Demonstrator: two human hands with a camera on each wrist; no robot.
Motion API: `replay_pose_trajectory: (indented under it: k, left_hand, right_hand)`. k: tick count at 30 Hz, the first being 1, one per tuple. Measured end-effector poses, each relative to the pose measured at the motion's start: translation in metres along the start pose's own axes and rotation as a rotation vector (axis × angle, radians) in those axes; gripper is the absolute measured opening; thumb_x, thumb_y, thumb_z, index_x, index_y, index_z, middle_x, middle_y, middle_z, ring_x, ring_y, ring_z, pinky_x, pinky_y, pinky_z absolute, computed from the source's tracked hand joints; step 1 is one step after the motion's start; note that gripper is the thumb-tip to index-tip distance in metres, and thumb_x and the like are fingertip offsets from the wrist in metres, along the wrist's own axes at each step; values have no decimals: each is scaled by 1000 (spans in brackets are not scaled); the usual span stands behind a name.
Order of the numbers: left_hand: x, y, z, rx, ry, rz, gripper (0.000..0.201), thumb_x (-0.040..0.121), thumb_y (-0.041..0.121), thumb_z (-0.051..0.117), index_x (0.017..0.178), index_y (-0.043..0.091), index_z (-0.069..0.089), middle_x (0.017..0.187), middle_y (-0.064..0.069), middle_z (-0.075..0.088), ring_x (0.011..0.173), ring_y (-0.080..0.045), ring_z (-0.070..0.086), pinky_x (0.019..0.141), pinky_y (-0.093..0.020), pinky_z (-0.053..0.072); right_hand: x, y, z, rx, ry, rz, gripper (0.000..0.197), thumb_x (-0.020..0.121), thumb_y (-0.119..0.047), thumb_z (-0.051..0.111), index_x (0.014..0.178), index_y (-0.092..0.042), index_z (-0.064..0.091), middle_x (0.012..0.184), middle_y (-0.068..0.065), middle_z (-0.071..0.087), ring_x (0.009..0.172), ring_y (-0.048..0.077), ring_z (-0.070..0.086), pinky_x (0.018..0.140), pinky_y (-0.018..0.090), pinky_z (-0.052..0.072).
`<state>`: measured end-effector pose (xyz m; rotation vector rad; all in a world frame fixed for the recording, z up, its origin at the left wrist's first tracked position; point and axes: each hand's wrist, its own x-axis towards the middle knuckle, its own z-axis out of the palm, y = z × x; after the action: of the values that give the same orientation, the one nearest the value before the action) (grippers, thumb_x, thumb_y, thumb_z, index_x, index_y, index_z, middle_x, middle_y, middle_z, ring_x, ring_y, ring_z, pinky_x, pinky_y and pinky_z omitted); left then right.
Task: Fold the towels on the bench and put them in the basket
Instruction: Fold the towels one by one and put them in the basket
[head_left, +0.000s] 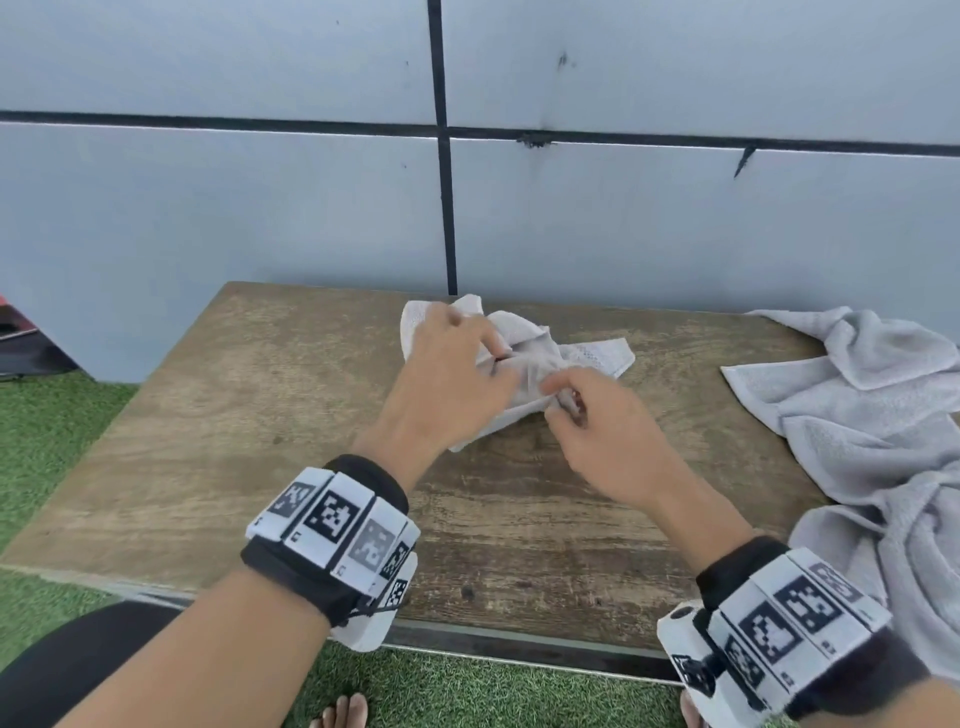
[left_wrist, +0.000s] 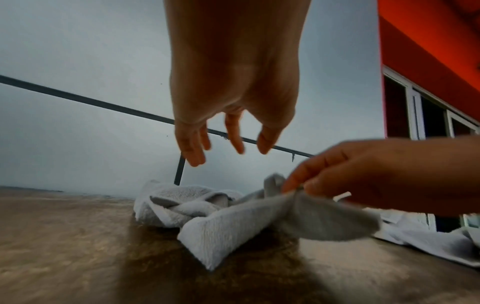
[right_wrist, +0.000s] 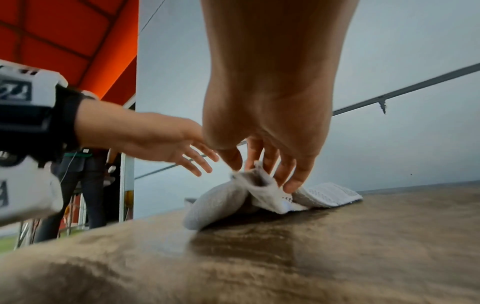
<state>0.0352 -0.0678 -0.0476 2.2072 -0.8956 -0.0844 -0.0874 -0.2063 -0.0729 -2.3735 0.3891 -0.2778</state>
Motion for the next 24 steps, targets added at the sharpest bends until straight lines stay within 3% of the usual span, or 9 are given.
replay_pose_trajectory:
  k: [2, 3, 5, 7, 9, 14, 17, 20, 24]
  left_hand:
    - [-2, 2, 6, 38, -224, 82, 29, 81, 37, 73, 103, 29, 56, 112, 2, 50, 100, -14, 51, 78, -22, 42]
    - [-4, 3, 10, 68, -311, 96, 32, 79, 35, 75, 100, 28, 53, 106, 2, 54, 95, -17, 54, 76, -27, 46]
    - [-6, 3, 16, 123, -335, 114, 21, 80, 29, 70, 89, 27, 52, 94, 3, 63, 86, -21, 60, 76, -41, 53]
    - [-5, 1, 19, 145, -291, 109, 19, 87, 27, 64, 75, 30, 50, 87, 3, 67, 83, -23, 63, 77, -42, 54]
    - [-1, 1, 17, 136, -237, 74, 24, 95, 30, 59, 73, 25, 50, 81, 1, 65, 78, -24, 61, 72, -38, 51]
    - [7, 10, 0, -21, 76, -14, 22, 104, 30, 42, 92, 16, 54, 67, 5, 57, 58, -11, 50, 48, -19, 34]
    - [12, 8, -7, -81, 231, -36, 22, 106, 28, 38, 96, 16, 54, 75, 8, 58, 71, -14, 55, 51, -14, 36]
    - [14, 5, -7, -67, 247, -26, 23, 106, 32, 41, 99, 15, 55, 78, 7, 62, 73, -12, 57, 52, -15, 33]
    - [15, 4, -6, -51, 276, -34, 26, 106, 37, 42, 98, 17, 56, 83, 1, 66, 79, -22, 60, 65, -35, 45]
  right_hand:
    - [-2, -12, -5, 217, 55, 2, 16, 101, -19, 56, 116, -24, 60, 83, -8, 64, 61, 11, 59, 53, 16, 44]
    - [-3, -17, -7, 303, 75, -9, 14, 101, -18, 56, 114, -22, 61, 84, -5, 67, 65, 13, 61, 53, 16, 46]
    - [-4, -21, -10, 342, 116, -33, 14, 102, -16, 55, 113, -20, 62, 94, -7, 70, 78, 10, 65, 60, 13, 48]
    - [-3, -16, -11, 306, 143, -31, 22, 99, -9, 53, 114, -22, 61, 100, -11, 66, 83, 6, 62, 66, 9, 44]
    - [-2, -10, -14, 284, 183, -21, 30, 95, -2, 52, 113, -25, 60, 101, -14, 64, 82, 6, 60, 69, 12, 44]
    - [-2, 3, -26, 275, 251, 65, 27, 95, -7, 57, 114, -27, 56, 97, -6, 61, 67, 8, 54, 57, 11, 41]
    - [-4, 7, -29, 203, 224, 85, 23, 96, -11, 59, 114, -26, 59, 96, -8, 62, 63, 1, 54, 54, 9, 40]
    - [-7, 7, -29, 115, 203, 65, 15, 96, -13, 61, 106, -24, 67, 91, -11, 67, 73, 2, 60, 61, 10, 45]
    - [-11, 11, -29, -104, 8, 104, 13, 95, -23, 61, 86, -21, 69, 78, -4, 70, 71, 16, 65, 68, 36, 55]
